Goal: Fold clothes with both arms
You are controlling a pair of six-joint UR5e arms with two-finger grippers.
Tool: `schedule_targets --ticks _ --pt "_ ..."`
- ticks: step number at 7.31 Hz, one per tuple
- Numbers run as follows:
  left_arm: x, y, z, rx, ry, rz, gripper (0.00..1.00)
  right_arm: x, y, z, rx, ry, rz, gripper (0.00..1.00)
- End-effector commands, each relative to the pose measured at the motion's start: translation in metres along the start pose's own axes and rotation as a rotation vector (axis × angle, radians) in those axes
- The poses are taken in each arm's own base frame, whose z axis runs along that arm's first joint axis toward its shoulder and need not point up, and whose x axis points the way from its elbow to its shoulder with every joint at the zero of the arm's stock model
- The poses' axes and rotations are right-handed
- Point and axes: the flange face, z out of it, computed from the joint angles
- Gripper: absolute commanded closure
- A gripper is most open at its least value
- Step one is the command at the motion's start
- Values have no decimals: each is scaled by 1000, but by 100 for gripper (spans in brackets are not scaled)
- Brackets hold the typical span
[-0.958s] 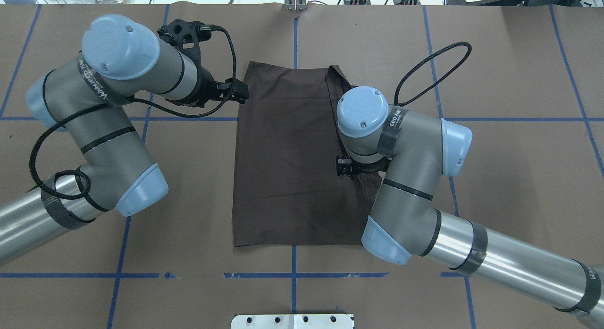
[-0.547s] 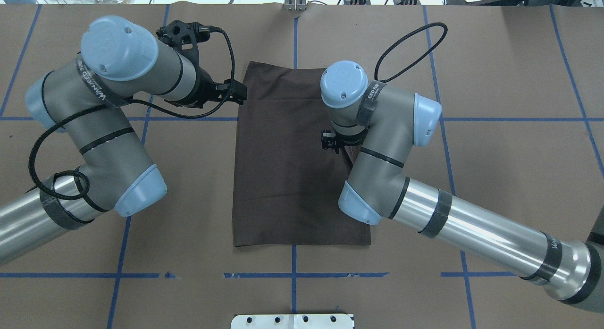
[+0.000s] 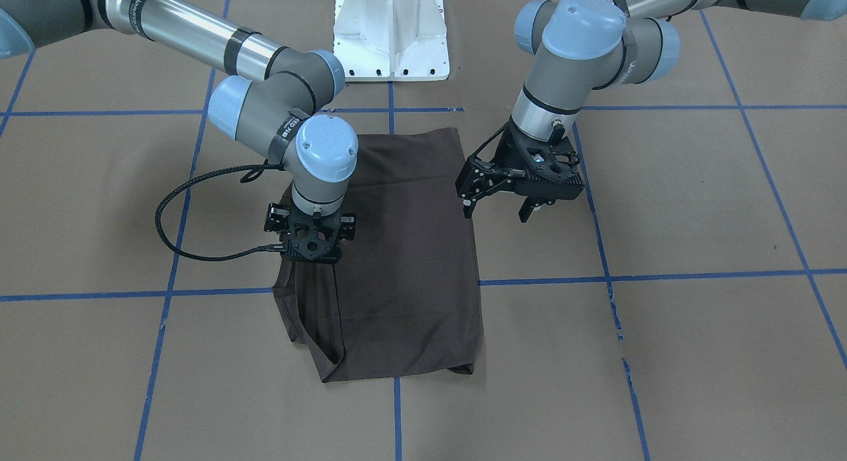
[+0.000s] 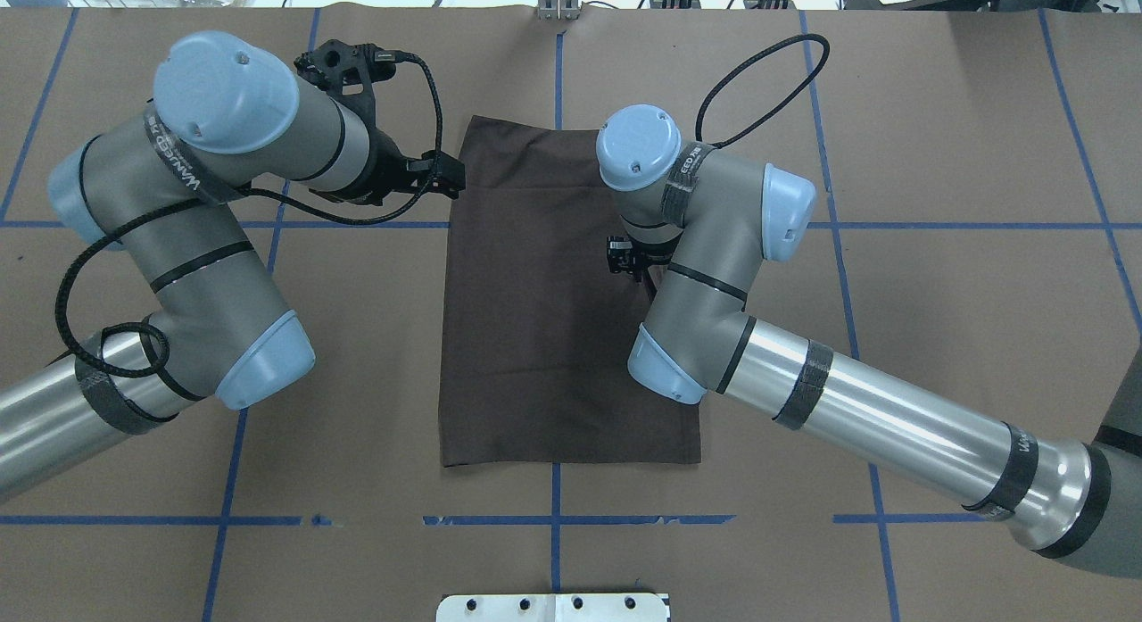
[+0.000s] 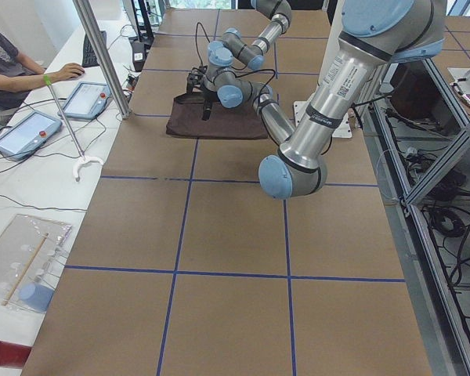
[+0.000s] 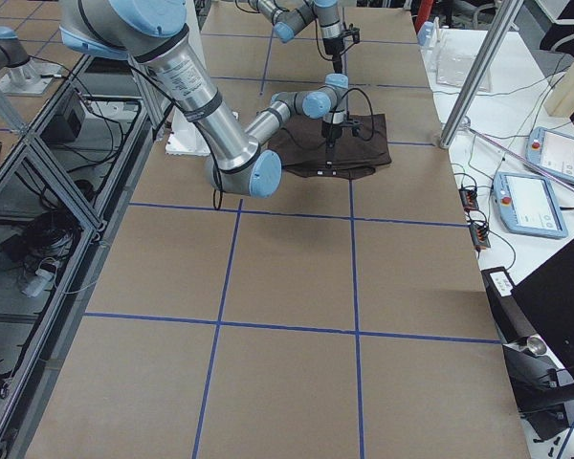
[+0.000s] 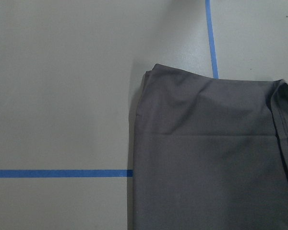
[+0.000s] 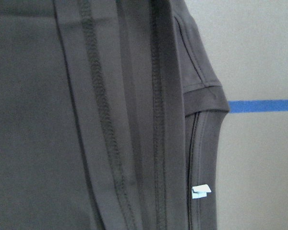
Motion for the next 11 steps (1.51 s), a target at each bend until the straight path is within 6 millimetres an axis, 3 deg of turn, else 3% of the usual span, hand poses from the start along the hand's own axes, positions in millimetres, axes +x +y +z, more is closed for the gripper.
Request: schedule_targets --ticks 1,8,10,11 --pt "0 0 0 1 1 0 0 0 0 2 -4 1 1 0" --pt "3 0 -2 1 5 1 0 11 -2 12 -14 15 9 0" --pt "4 0 -2 2 7 1 0 35 -18 10 -19 7 12 0" --pt "5 0 -3 3 9 2 0 47 -21 18 -26 17 -1 0"
